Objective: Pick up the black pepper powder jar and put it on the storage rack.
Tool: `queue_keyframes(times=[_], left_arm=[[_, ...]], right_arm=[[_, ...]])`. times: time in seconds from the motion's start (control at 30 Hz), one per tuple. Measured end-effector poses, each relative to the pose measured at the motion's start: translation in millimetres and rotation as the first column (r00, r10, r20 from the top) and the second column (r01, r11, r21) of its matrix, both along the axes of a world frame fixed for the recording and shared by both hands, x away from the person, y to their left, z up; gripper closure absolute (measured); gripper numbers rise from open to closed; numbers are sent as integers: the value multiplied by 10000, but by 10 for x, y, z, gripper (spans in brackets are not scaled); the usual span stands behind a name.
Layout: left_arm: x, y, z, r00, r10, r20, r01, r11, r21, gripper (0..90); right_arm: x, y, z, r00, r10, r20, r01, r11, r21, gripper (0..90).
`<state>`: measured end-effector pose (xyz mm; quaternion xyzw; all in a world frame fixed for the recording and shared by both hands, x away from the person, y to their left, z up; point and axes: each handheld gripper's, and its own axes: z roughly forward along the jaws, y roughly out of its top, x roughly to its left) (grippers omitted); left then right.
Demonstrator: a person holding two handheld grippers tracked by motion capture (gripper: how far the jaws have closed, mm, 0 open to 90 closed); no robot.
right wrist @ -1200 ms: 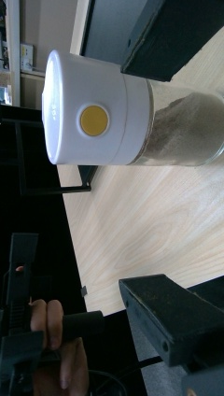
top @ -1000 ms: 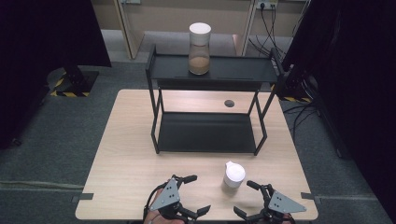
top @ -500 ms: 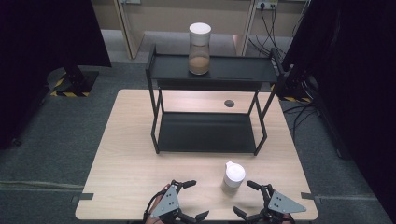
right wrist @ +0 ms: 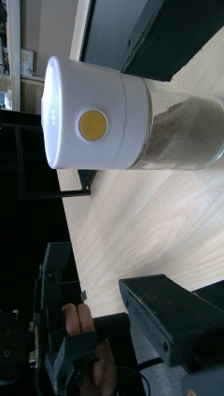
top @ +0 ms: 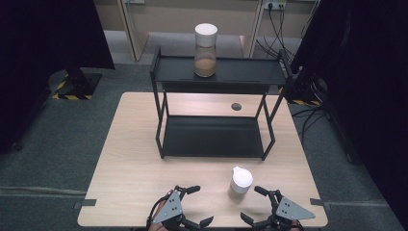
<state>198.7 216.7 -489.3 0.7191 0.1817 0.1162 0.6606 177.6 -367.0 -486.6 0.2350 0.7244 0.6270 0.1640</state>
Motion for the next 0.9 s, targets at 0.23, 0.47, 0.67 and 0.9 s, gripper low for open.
queue_keyframes(times=[0.23,0.47,0.67,0.9], left_arm=[[-12,-35,-6,9999,-108,-44,109,9999,134,22],[-37,-24,-6,10000,-58,-11,58,9999,117,22],[-41,-25,-12,10000,-5,-69,6,10000,61,22],[-44,-43,-22,9999,4,-123,-2,9999,140,22]], right_arm=[[-31,52,17,9976,-684,-102,681,9973,-280,12],[-39,128,43,9933,-1151,-98,1145,9923,-463,14],[-5,175,49,9896,-1427,-194,1414,9882,-584,16],[66,239,64,9870,-1596,-204,1581,9854,-638,23]])
